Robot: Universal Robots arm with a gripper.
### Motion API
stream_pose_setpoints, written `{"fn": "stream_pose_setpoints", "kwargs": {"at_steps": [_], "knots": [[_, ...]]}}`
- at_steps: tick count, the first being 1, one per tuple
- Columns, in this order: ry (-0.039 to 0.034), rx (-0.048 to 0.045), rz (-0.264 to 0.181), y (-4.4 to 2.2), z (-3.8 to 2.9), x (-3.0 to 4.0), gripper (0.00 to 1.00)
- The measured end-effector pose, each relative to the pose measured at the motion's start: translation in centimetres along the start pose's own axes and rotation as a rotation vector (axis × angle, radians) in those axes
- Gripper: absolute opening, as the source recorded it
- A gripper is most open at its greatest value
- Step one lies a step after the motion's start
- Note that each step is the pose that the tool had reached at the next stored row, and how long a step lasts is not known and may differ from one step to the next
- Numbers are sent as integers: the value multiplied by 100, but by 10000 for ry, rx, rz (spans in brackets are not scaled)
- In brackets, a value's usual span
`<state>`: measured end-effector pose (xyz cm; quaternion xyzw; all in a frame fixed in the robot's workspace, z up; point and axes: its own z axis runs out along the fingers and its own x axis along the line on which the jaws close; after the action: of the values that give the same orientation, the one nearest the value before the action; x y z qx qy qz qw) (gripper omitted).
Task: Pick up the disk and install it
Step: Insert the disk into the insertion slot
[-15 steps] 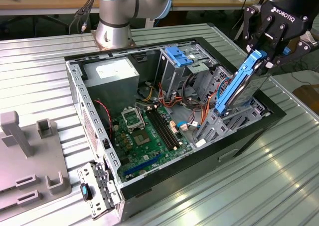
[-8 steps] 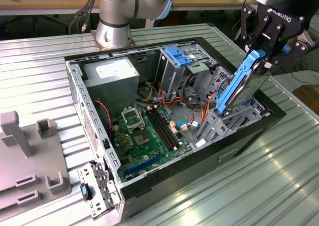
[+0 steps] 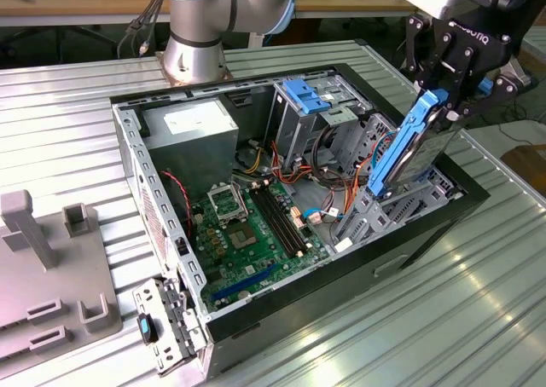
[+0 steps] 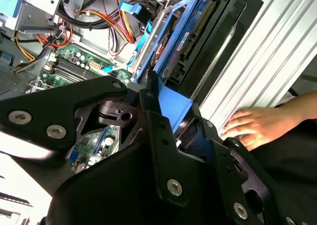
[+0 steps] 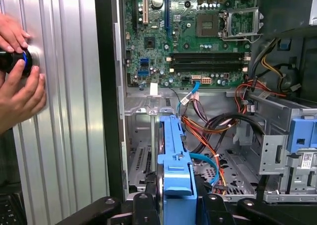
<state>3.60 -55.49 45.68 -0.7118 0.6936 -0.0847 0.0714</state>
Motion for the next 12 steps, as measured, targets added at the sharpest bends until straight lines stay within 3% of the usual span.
{"fn": "stream_pose_setpoints", "kwargs": {"at_steps": [5, 12], "knots": [[-2, 1, -20, 19, 25, 4, 37], [-28, 4, -132, -2, 58, 4, 37]]}}
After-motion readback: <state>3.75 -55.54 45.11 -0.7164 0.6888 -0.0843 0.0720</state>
